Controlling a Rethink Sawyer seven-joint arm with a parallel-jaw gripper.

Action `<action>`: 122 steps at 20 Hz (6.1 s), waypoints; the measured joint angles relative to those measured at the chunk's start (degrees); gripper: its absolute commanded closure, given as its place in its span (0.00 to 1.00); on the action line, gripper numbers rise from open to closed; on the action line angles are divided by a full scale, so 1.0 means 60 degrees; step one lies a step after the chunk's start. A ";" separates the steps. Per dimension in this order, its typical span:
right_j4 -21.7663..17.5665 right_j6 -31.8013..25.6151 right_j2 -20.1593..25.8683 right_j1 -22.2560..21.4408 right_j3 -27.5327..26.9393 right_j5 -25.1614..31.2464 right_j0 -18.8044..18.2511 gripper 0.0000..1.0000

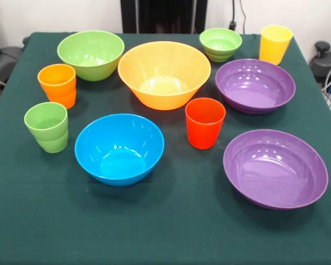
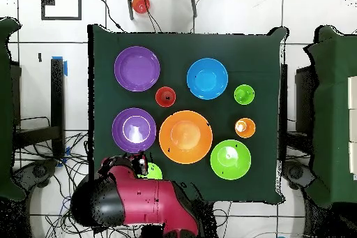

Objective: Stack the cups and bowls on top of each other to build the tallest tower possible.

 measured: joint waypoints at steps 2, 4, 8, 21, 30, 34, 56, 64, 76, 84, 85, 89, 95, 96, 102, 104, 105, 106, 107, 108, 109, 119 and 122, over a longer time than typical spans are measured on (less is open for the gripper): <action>0.0000 0.0000 0.0001 -0.0001 0.0000 0.0000 0.0000 0.00; 0.0000 0.0000 0.0001 0.0002 0.0000 0.0000 0.0000 0.00; -0.0002 0.0000 0.0000 0.0001 0.0001 0.0000 0.0000 0.00; 0.0002 0.0000 0.0007 0.0698 -0.0015 -0.0226 -0.0127 0.00; 0.0006 0.0000 0.0006 0.1929 -0.0070 -0.0982 -0.0123 0.00; 0.0010 0.0000 0.0007 0.2239 -0.0073 -0.1063 -0.0123 0.00; 0.0018 0.0094 -0.0434 0.3683 -0.0237 -0.2539 0.0108 0.00; 0.0022 0.0239 -0.0535 0.4598 -0.0471 -0.3335 0.0193 0.00; 0.0024 0.0549 -0.0572 0.5083 -0.0485 -0.3471 0.0242 0.00; 0.0026 0.0757 -0.0636 0.5326 -0.0488 -0.3755 0.0407 0.00; 0.0024 0.0779 -0.0662 0.5369 -0.0492 -0.3781 0.0437 0.00; 0.0026 0.0804 -0.0732 0.5535 -0.0563 -0.3801 0.0471 0.00; 0.0028 0.0804 -0.0871 0.5724 -0.0679 -0.3817 0.0475 0.00; 0.0024 0.0804 -0.0890 0.5724 -0.0676 -0.3821 0.0475 0.00; 0.0025 0.0804 -0.0913 0.5449 -0.0676 -0.3822 0.0475 0.00; 0.0026 0.0804 -0.0921 0.5374 -0.0678 -0.3823 0.0477 0.00; 0.0024 0.0804 -0.0940 0.5317 -0.0675 -0.3821 0.0486 0.00; 0.0024 0.0804 -0.0956 0.5275 -0.0676 -0.3821 0.0500 0.00; 0.0026 0.0804 -0.0965 0.5254 -0.0676 -0.3823 0.0511 0.00; 0.0024 0.0804 -0.0978 0.5226 -0.0676 -0.3821 0.0530 0.00; 0.0024 0.0804 -0.1005 0.5185 -0.0675 -0.3821 0.0576 0.00; 0.0020 0.0804 -0.1036 0.4756 -0.0755 -0.3638 0.0730 0.00; 0.0020 0.0804 -0.1036 0.4820 -0.0897 -0.3570 0.0730 0.00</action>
